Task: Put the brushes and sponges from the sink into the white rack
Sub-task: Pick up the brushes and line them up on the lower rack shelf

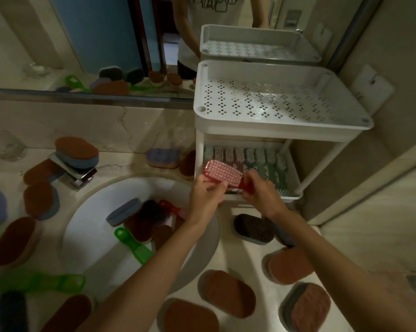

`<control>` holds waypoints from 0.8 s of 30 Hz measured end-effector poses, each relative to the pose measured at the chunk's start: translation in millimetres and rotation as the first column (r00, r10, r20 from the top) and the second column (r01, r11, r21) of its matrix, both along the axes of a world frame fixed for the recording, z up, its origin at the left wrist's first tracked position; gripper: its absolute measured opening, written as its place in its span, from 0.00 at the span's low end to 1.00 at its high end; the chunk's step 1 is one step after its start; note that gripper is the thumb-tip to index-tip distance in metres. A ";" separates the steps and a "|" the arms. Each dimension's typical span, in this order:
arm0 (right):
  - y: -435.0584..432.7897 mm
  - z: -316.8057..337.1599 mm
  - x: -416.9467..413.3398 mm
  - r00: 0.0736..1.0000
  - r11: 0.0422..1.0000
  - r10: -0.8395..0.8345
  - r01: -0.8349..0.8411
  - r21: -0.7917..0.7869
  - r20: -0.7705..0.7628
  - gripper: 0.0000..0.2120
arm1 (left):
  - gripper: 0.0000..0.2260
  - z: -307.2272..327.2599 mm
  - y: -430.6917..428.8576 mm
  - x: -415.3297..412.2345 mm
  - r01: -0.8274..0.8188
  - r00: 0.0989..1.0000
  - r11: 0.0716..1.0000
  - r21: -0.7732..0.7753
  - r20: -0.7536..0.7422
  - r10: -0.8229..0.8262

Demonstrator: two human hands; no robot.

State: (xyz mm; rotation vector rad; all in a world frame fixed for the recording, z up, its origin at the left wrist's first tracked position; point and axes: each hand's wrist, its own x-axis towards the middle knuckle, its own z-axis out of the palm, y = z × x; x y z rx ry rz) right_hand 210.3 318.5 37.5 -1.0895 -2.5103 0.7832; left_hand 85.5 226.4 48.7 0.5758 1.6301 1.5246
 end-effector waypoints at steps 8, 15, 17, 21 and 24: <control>62.2 -8.2 -35.0 0.935 0.994 -0.112 0.101 0.048 0.335 0.18 | 0.08 -19.5 6.9 -22.0 0.173 0.919 0.949 -0.263 -0.304 -0.252; 83.3 -21.4 -81.9 0.875 0.996 0.026 0.017 -0.084 0.484 0.23 | 0.12 -19.4 29.8 -26.4 0.359 0.759 0.797 -0.486 -0.346 -0.552; 85.9 -23.1 -81.9 0.883 0.995 0.049 -0.004 -0.096 0.467 0.24 | 0.14 -23.6 34.4 -27.0 0.369 0.732 0.765 -0.529 -0.342 -0.589; 87.6 -28.0 -75.2 0.916 0.991 0.063 -0.012 -0.130 0.396 0.17 | 0.14 -31.2 40.7 -24.0 0.379 0.700 0.711 -0.592 -0.319 -0.639; 89.7 -40.2 -76.1 0.943 0.991 0.025 0.019 -0.129 0.332 0.19 | 0.14 -34.2 42.6 -20.5 0.356 0.698 0.714 -0.602 -0.337 -0.632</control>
